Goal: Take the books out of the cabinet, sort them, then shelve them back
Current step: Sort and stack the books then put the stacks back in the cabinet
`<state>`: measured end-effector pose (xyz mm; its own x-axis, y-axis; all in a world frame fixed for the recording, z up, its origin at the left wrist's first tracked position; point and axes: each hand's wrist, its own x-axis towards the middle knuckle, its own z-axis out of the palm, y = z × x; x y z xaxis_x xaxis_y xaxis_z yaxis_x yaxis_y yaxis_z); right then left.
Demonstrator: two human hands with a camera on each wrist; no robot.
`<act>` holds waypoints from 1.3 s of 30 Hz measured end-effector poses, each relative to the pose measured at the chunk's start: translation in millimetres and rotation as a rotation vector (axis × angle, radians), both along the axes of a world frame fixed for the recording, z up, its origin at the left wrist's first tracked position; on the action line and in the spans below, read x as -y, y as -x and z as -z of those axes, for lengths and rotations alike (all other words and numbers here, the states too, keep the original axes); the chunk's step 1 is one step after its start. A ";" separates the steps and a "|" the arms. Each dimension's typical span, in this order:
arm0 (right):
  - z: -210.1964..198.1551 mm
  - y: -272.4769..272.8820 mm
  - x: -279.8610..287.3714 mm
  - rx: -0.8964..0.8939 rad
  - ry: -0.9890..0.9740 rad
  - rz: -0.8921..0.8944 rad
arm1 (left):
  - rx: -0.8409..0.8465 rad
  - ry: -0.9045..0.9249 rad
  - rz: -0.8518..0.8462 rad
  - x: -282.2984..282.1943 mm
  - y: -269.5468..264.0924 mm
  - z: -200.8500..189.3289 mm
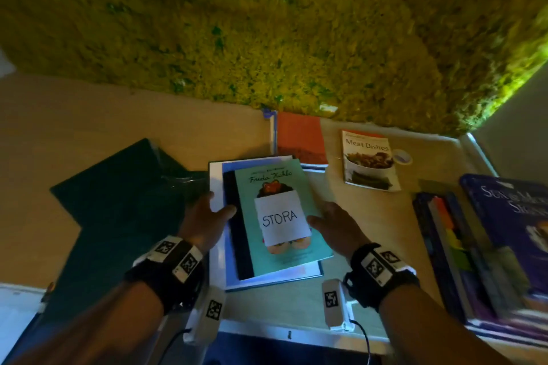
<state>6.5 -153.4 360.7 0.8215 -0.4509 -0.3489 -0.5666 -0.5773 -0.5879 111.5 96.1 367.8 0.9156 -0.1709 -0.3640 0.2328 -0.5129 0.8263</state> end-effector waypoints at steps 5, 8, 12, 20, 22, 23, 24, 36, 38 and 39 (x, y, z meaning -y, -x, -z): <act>21.9 -19.9 -4.2 -0.068 -0.090 0.066 | -0.025 -0.013 -0.045 4.7 2.6 4.4; 22.4 -19.1 -5.8 -0.053 -0.148 0.083 | -0.064 0.026 -0.018 3.7 4.6 3.8; 11.0 1.3 4.5 0.059 -0.292 0.176 | -0.061 0.145 -0.007 9.8 12.5 7.8; 16.6 41.6 51.0 0.055 -0.191 0.164 | -0.018 0.175 -0.012 20.1 36.7 19.0; 21.2 34.9 63.2 -0.004 0.118 0.063 | 0.008 0.155 0.006 22.0 37.4 17.5; 20.1 31.8 64.6 0.018 0.167 0.041 | 0.029 0.125 0.018 21.3 37.0 16.3; 17.9 28.3 63.5 0.057 0.163 0.023 | 0.053 0.095 0.026 17.8 36.0 12.4; -18.7 -60.7 -125.6 -0.005 -0.013 -0.574 | -0.059 -0.684 -0.205 -178.3 -26.2 -7.1; -9.5 -77.1 -153.2 -0.104 -0.057 -0.592 | -0.099 -0.660 -0.208 -192.9 -29.7 -3.4; -5.3 -82.8 -164.4 -0.132 -0.119 -0.565 | -0.113 -0.627 -0.211 -198.0 -31.1 -1.2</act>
